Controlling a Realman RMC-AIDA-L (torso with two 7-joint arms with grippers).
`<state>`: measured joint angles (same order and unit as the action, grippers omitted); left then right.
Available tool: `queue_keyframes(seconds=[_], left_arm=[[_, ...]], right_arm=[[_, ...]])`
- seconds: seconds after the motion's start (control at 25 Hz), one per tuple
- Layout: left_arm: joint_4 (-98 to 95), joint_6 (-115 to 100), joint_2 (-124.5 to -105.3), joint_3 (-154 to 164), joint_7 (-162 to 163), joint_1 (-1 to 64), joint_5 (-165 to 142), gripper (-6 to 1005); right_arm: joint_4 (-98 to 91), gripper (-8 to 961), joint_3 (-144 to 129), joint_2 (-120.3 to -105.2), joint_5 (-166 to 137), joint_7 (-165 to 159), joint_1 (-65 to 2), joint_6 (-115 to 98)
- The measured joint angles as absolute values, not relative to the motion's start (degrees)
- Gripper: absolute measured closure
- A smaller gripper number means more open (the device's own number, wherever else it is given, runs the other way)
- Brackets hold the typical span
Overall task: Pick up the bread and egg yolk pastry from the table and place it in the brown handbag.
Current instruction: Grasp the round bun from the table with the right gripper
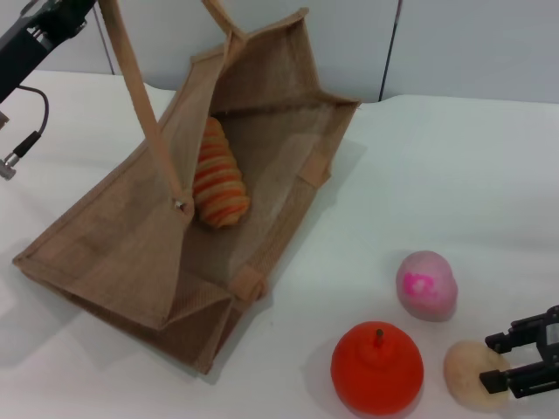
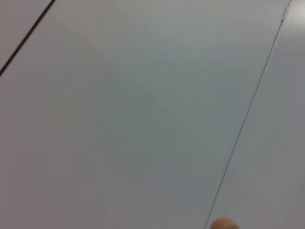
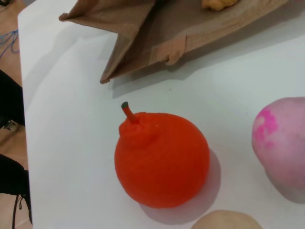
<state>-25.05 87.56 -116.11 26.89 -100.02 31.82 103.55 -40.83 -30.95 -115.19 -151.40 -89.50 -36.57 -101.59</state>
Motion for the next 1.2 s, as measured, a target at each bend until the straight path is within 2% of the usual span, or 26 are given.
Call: queue_keyframes(seconds=[0.64, 1.2], left_arm=[[-25.1, 87.2, -116.20, 26.9, -100.2, 32.0, 103.5, 840], [-25.0, 87.1, -116.19, 26.9, -100.2, 32.0, 103.4, 838]], right_arm=[[-40.2, 286, -32.1, -115.67, -153.7, -90.3, -37.9, -98.2], [-39.8, 408, -32.5, -115.63, -153.5, -90.8, -38.7, -98.1]])
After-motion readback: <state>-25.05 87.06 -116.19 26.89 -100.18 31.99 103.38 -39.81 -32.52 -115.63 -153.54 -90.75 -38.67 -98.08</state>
